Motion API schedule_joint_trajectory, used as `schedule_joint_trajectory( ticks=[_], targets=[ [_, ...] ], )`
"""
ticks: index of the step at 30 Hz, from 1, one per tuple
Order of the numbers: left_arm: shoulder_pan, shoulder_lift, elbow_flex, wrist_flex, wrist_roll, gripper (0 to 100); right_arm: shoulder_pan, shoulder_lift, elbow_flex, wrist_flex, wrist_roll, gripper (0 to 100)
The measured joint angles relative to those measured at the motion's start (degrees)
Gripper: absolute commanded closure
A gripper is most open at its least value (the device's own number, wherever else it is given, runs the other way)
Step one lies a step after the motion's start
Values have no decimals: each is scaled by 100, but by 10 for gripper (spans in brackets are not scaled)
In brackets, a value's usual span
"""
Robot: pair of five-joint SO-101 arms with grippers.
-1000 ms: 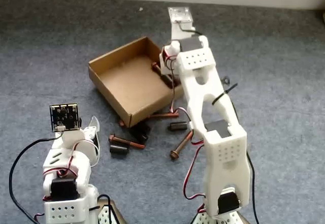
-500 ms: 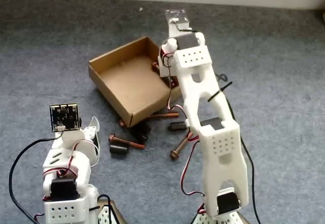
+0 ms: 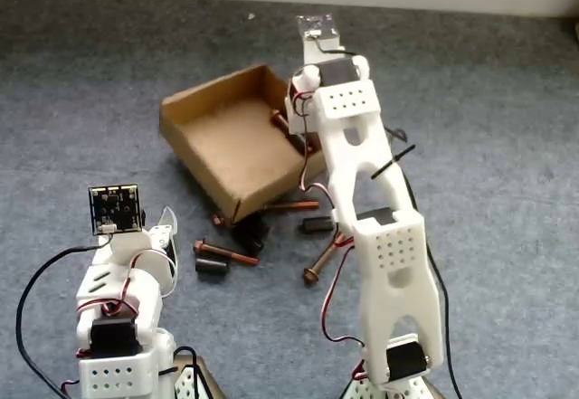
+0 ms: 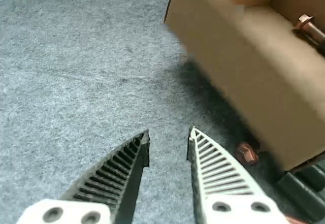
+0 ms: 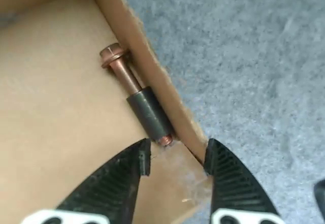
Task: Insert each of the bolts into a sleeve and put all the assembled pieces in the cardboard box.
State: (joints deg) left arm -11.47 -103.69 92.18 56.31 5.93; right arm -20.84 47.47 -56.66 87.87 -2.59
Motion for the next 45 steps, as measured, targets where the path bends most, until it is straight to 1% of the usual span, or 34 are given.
schedule_joint_trajectory(
  ticks=[6, 14, 16, 18, 19, 20, 26, 29, 35, 39, 40, 43, 45],
  targets=[
    [0, 0, 0, 0, 0, 847, 26, 70, -510, 149, 0, 827],
    [0, 0, 0, 0, 0, 847, 44, 1020, -554, 97, 9, 830],
    [0, 0, 9, 0, 0, 847, 44, 1134, -712, 149, 9, 868],
    [0, 0, 79, 0, 0, 847, 44, 1169, -862, 202, 9, 975],
    [0, 0, 79, 0, 0, 847, 62, 1178, -941, 202, 9, 998],
    [0, 0, 79, 0, 0, 847, 79, 1187, -1020, 202, 9, 984],
    [0, 0, 79, 0, 0, 847, 53, 1292, -1837, 466, -97, 994],
    [0, 0, 79, 0, 0, 847, 211, 1363, -2127, 571, -431, 994],
    [0, 0, 79, 0, 0, 847, 633, 1363, -2224, 668, -782, 994],
    [0, 0, 97, 0, 0, 847, 835, 1363, -2224, 941, -923, 985],
    [0, 0, 97, 0, 0, 847, 844, 1363, -2224, 1011, -941, 968],
    [0, 0, 97, 0, 0, 847, 835, 1363, -2224, 1160, -967, 875],
    [0, 0, 97, 0, 0, 847, 835, 1354, -2233, 1187, -967, 847]
  ],
)
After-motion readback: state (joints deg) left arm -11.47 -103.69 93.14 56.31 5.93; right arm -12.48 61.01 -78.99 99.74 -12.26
